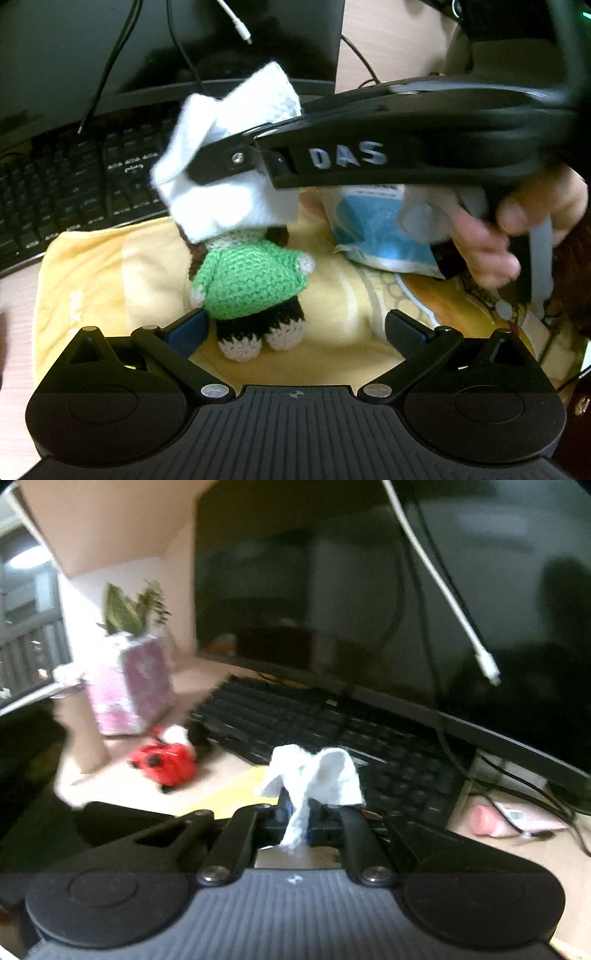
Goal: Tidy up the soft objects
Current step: 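Wipe the doll's red hat and face with the right gripper's tissue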
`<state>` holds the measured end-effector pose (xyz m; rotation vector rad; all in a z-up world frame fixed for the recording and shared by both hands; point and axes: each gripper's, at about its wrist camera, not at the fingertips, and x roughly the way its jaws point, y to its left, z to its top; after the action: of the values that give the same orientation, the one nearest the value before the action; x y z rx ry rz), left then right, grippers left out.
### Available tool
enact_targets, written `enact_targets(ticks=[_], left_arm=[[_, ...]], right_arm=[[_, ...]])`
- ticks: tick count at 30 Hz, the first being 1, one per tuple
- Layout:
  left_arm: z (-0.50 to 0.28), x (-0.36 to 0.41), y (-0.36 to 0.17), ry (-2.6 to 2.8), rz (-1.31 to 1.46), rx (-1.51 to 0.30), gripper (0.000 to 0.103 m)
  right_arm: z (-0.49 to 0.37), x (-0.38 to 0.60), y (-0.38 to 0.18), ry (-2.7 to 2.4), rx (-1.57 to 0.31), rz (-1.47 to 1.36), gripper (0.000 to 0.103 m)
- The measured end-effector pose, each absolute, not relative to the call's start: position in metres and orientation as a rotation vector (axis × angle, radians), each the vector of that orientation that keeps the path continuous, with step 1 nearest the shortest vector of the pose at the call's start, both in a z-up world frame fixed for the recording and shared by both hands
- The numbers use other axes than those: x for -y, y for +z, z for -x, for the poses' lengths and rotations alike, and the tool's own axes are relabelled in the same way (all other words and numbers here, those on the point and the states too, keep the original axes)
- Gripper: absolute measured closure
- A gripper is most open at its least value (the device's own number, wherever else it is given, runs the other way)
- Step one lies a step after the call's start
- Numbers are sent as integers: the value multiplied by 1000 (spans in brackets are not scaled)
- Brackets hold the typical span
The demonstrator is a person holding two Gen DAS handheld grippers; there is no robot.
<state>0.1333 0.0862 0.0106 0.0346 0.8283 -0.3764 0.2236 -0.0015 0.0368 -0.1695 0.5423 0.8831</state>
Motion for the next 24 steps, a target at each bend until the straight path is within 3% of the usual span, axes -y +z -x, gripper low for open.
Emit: enact_targets(ticks=[10,16,24], left_arm=[[-133,-88,11,-369,-31,-836,0],[-134,-87,8,-384,-35,-839,0],[-136,-89,5,-375,-24,-840,0]], right_arm=[[-205,39,37,842,-582,245,95],[-197,33,22,1044,-780,128,95],[-191,51,23,954,-741,179,94]])
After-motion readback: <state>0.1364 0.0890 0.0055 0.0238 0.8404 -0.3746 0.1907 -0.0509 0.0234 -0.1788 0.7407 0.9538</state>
